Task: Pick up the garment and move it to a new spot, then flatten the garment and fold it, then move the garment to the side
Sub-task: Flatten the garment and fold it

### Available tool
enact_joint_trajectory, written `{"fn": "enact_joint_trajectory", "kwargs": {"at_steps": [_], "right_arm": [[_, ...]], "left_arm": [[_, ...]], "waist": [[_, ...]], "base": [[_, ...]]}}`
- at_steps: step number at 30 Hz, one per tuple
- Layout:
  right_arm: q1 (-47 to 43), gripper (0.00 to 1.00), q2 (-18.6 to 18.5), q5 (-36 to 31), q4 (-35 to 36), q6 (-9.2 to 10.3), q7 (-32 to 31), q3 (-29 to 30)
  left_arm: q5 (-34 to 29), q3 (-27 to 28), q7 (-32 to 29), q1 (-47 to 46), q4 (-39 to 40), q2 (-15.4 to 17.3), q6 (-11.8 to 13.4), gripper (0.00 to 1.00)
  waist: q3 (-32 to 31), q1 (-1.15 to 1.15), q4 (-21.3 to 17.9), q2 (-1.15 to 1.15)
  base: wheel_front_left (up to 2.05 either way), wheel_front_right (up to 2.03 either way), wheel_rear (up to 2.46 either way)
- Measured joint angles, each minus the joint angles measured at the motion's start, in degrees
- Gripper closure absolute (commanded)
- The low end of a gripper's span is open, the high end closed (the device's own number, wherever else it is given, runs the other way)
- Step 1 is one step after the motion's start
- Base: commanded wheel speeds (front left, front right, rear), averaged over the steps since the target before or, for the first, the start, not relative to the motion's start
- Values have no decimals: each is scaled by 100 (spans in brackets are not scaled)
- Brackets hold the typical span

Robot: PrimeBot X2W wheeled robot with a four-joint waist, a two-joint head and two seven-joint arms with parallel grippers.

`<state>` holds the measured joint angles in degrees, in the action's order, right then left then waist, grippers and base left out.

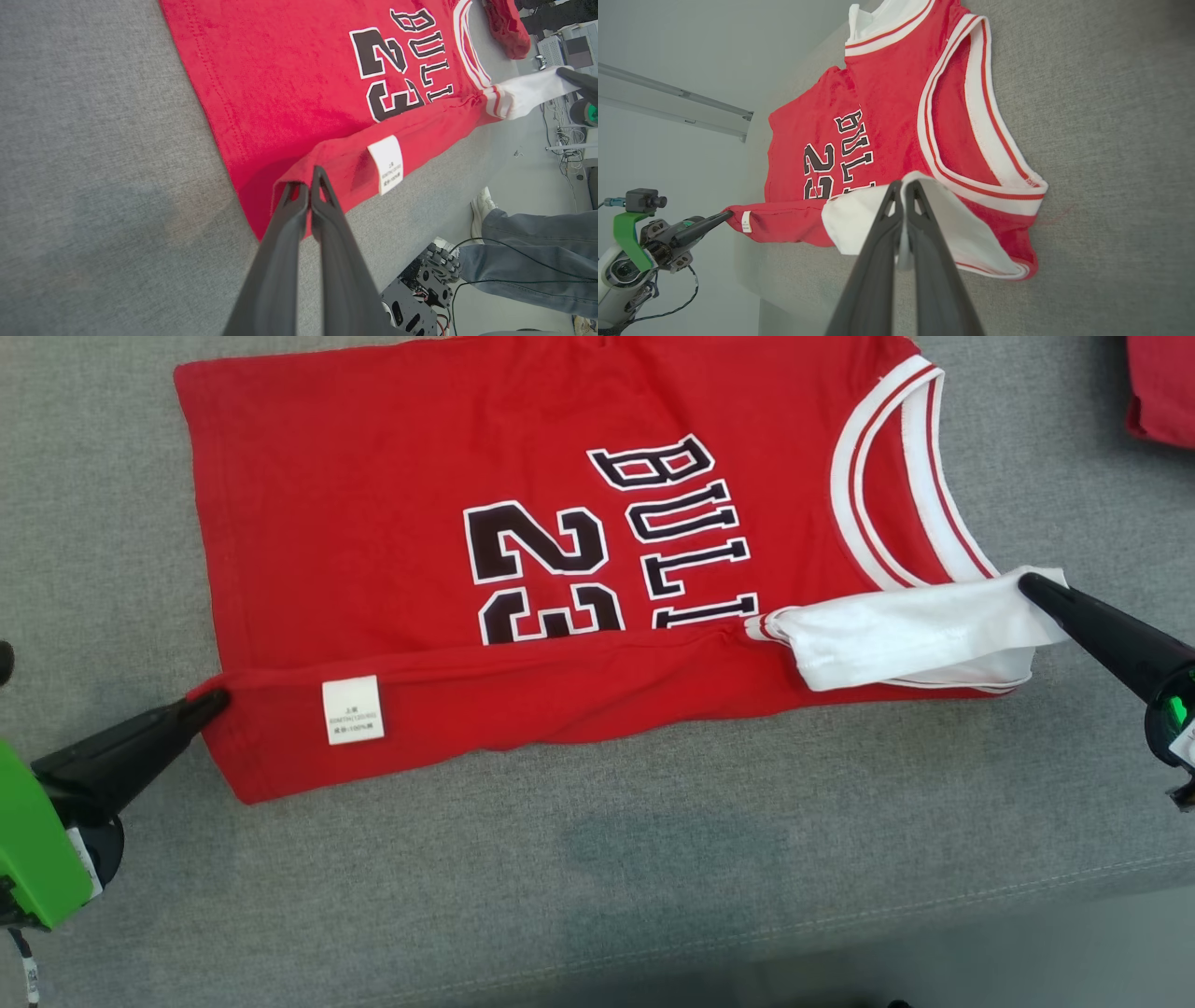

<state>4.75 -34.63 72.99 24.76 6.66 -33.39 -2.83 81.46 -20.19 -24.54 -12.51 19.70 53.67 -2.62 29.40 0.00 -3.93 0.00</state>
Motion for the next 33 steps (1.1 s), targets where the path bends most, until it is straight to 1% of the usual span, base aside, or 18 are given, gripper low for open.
{"fn": "enact_joint_trajectory", "kwargs": {"at_steps": [3,8,14,16,33], "right_arm": [[222,100,7,-40,-129,0,-47,-124],[552,100,75,-100,-338,3,-104,-330],[806,100,138,-245,-524,11,-146,-437],[920,100,163,-272,-598,44,-151,-481],[1620,100,366,-622,-1134,51,-247,-878]], "left_arm": [[1,-24,-89,-185,-107,-8,56,100],[-1,-171,-241,-343,-278,-81,63,100],[-2,-225,-319,-508,-447,-170,73,100],[-2,-260,-356,-547,-487,-219,86,100],[-98,-536,-524,-925,-876,-475,111,100]], "waist": [[119,0,-5,0],[239,0,-10,0],[261,0,-4,0],[264,0,0,0],[312,0,36,0]], "base": [[0,0,0],[0,0,0],[0,0,0],[0,0,0],[0,0,0]]}}
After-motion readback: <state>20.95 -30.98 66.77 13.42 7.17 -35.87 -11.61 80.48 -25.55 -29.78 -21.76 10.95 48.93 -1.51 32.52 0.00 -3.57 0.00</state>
